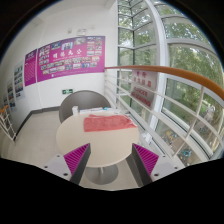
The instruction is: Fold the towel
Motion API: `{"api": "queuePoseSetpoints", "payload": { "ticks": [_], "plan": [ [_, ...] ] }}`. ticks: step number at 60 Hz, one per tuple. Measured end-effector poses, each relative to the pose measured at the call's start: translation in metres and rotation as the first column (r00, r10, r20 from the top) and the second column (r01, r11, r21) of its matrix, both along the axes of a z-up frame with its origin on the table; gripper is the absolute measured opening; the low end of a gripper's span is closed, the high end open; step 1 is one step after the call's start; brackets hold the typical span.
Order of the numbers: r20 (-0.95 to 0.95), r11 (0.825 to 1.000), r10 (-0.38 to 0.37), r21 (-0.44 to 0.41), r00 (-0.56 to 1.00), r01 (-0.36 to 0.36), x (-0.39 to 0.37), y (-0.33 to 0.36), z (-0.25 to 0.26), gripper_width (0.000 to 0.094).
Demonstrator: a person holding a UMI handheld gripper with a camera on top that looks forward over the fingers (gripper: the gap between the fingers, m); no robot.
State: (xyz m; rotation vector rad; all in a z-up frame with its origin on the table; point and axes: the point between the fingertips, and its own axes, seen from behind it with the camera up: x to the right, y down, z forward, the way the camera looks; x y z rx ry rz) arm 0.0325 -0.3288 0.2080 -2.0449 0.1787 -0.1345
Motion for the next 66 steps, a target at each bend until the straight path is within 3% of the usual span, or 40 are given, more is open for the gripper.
{"api": "queuePoseSetpoints", "payload": {
  "ticks": [18,27,40,48,66],
  "plan": [
    [0.01,0.993,-0.042,-0.113,0.999,0.043,-0.014,0.022,-0.056,0.0856],
    [-0.007,0.988,0.006,-0.154,1.0,-0.007,-0.055,0.06,-0.081,0.0855],
    [-0.026,0.978,0.111,-0.174,0.993,-0.114,-0.118,0.177,-0.1,0.0858],
    [0.026,0.967,0.182,-0.185,0.983,-0.174,-0.12,0.272,-0.118,0.0857],
    [0.076,0.954,0.186,-0.251,0.98,-0.162,-0.095,0.431,-0.193,0.0828]
  ]
}}
